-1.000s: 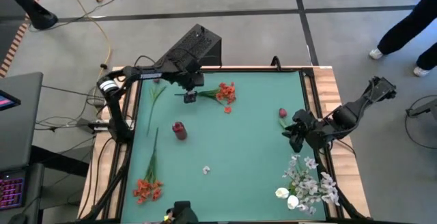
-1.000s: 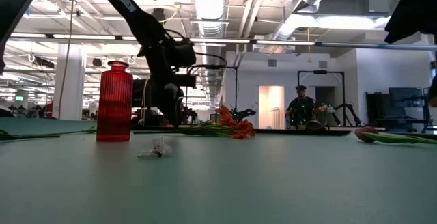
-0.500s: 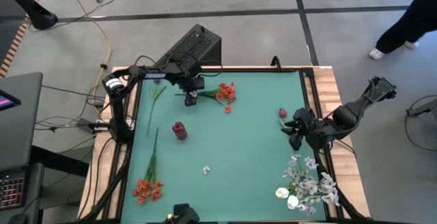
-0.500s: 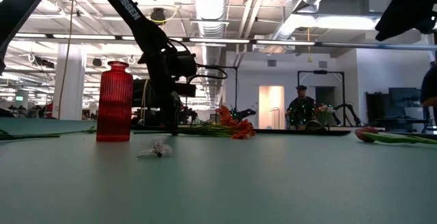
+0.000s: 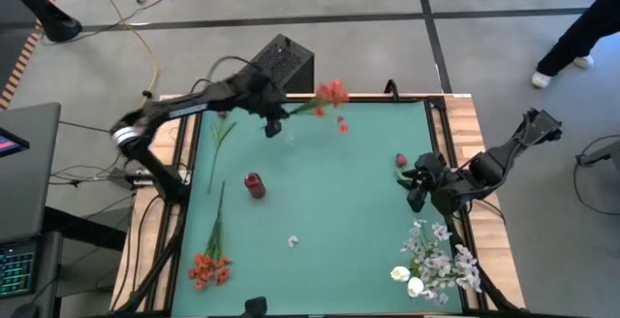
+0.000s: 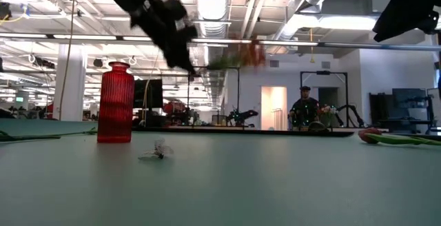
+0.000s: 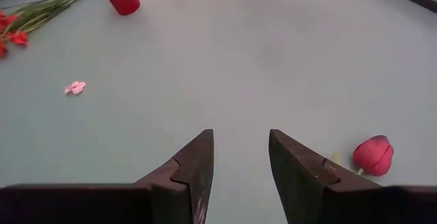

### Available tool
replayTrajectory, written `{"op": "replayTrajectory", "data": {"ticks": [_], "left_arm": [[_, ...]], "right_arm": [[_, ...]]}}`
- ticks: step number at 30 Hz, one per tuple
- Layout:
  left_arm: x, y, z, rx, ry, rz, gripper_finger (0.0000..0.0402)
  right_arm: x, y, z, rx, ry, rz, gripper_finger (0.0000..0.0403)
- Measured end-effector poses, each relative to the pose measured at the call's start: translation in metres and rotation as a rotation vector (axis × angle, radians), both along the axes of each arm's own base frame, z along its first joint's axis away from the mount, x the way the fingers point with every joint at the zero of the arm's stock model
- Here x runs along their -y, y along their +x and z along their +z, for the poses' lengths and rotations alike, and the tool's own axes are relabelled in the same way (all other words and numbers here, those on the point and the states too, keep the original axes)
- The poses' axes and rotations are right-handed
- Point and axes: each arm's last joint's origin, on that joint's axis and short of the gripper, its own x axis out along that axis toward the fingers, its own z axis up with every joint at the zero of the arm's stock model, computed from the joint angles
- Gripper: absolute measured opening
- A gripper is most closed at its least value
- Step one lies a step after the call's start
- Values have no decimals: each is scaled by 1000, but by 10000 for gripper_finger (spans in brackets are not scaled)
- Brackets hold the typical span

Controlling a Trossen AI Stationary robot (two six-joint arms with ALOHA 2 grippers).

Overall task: Sort flowers into vase by color
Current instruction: Put the top orange flowers into the red vase

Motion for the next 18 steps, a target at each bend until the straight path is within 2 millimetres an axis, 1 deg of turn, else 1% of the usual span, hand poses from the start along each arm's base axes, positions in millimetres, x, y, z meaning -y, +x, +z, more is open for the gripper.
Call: {"op": "replayTrajectory", "data": {"ticks": [2, 4, 7, 9, 11, 15, 18], "left_arm": [[12, -6, 29, 129, 23, -11, 2], [29, -13, 52, 241, 39, -38, 1], [57, -25, 67, 357, 62, -63, 1], [75, -35, 74, 446, 70, -74, 0], [93, -45, 76, 531, 70, -91, 0], [126, -64, 71, 693, 50, -137, 0], [143, -80, 71, 803, 78, -159, 0]], "right_arm": [[-2, 3, -2, -5, 2, -12, 166], [-4, 6, -4, -16, -4, -15, 166], [-8, 12, -7, -28, -13, -14, 166], [-11, 16, -9, -34, -17, -14, 166], [-13, 19, -11, -42, -23, -14, 166], [-16, 23, -15, -57, -33, -13, 166], [-17, 24, -16, -64, -38, -13, 166]]}}
